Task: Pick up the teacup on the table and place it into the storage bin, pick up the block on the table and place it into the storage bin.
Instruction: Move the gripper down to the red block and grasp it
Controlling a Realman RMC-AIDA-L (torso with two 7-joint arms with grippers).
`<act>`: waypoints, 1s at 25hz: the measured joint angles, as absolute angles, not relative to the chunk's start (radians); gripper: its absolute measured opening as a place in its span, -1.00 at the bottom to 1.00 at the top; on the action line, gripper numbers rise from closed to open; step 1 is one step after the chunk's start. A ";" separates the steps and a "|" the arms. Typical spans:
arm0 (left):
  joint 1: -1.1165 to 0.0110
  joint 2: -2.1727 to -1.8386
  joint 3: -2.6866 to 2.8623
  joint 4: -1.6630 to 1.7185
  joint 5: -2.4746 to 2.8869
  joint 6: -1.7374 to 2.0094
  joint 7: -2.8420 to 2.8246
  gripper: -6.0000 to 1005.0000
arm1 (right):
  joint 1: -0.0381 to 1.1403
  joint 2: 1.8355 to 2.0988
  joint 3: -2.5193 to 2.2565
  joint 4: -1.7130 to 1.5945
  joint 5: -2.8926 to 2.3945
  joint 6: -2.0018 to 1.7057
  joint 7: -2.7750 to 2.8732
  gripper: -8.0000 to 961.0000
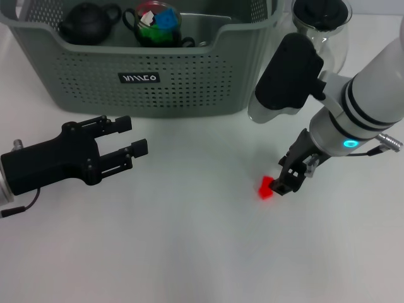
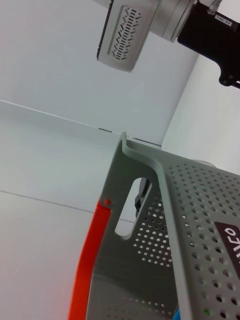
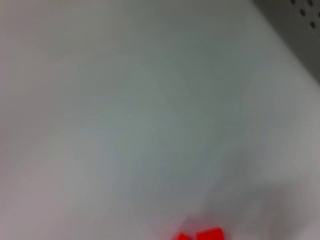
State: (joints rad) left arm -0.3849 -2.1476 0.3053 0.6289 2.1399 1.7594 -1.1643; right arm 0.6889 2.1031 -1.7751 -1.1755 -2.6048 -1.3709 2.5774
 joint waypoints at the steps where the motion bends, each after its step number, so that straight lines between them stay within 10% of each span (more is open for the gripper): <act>1: -0.385 -2.148 0.305 0.629 2.140 1.759 -1.164 0.28 | 0.689 2.103 -1.780 -1.175 -2.604 -1.372 2.577 0.08; 25: -0.388 -2.147 0.305 0.621 2.140 1.759 -1.164 0.29 | 0.694 2.106 -1.798 -1.146 -2.566 -1.332 2.586 -0.04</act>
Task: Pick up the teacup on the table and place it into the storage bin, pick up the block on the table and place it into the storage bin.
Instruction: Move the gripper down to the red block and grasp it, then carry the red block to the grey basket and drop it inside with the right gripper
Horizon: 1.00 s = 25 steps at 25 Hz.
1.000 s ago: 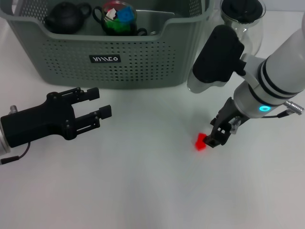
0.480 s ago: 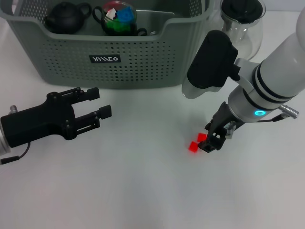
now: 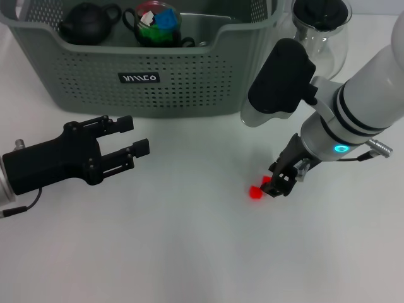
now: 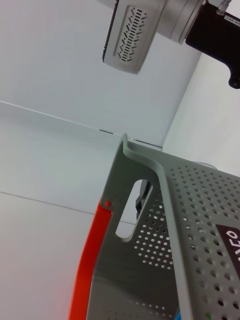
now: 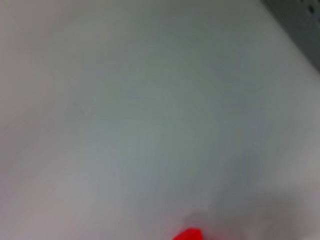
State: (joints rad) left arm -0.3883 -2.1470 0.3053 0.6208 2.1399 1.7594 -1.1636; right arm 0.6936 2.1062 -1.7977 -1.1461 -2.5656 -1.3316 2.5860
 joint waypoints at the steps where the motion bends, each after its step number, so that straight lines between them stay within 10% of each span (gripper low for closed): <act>1: -0.388 -2.147 0.305 0.620 2.140 1.759 -1.163 0.29 | 0.694 2.106 -1.799 -1.143 -2.565 -1.332 2.586 -0.08; 25: -0.386 -2.147 0.305 0.620 2.140 1.759 -1.158 0.29 | 0.696 2.105 -1.795 -1.131 -2.550 -1.336 2.586 -0.54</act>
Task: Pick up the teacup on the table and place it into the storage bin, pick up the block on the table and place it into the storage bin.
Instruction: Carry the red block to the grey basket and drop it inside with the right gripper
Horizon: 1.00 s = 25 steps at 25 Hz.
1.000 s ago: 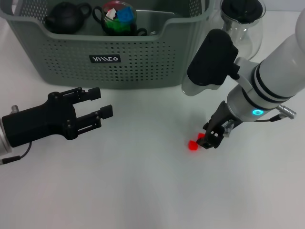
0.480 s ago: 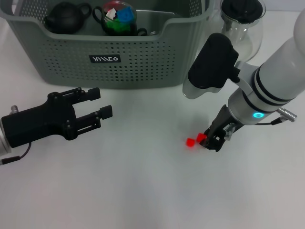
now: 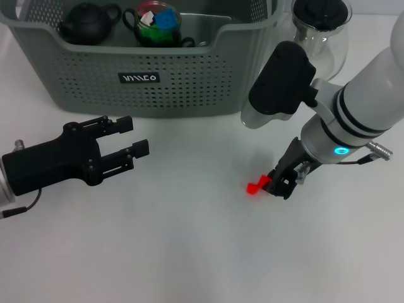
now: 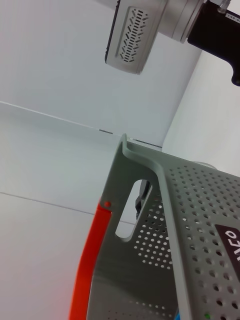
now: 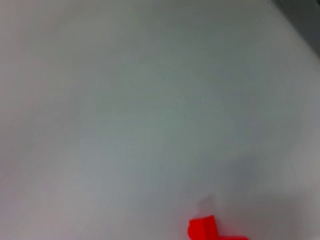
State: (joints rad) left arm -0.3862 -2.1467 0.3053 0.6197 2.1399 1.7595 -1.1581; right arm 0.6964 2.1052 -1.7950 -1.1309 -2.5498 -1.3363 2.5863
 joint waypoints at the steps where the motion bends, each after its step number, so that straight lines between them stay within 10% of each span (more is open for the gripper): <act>1: -0.386 -2.147 0.305 0.620 2.140 1.759 -1.158 0.29 | 0.696 2.105 -1.794 -1.131 -2.549 -1.339 2.586 -0.56; 15: -0.383 -2.146 0.293 0.620 2.140 1.761 -1.158 0.29 | 0.536 2.096 -1.301 -1.670 -2.175 -1.660 2.425 -0.58; 25: -0.391 -2.147 0.292 0.618 2.140 1.769 -1.158 0.29 | 0.694 2.101 -1.294 -1.606 -2.240 -1.347 2.435 -0.58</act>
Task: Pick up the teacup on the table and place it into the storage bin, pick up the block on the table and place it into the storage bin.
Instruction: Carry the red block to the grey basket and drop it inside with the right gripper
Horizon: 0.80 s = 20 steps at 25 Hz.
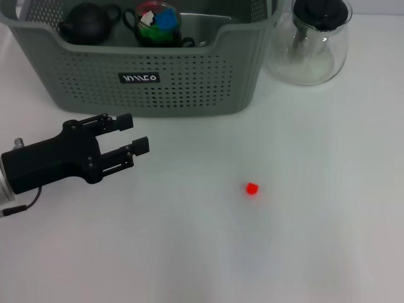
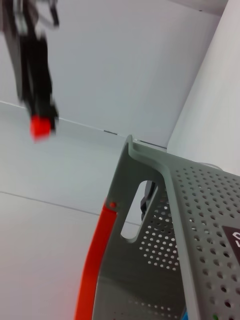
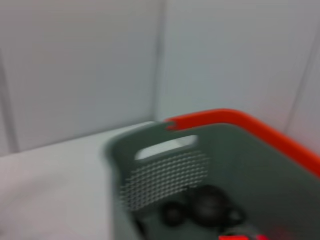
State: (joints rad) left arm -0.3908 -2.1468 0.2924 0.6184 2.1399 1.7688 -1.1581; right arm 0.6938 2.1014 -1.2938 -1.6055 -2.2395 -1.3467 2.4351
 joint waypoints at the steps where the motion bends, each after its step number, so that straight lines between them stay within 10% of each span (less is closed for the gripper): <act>1: -0.392 -2.147 0.293 0.618 2.140 1.769 -1.158 0.29 | 0.725 2.103 -1.314 -1.565 -2.282 -1.300 2.447 -0.58; 12: -0.394 -2.150 0.293 0.617 2.140 1.768 -1.158 0.29 | 1.194 2.094 -1.285 -0.773 -2.458 -0.903 2.507 -0.58; 20: -0.406 -2.146 0.293 0.610 2.140 1.759 -1.158 0.30 | 1.259 2.097 -1.272 -0.639 -2.456 -0.835 2.451 -0.58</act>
State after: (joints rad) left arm -0.4058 -2.1461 0.2930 0.6101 2.1399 1.7586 -1.1583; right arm 1.2594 2.0970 -1.2720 -0.6385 -2.4565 -0.8347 2.4515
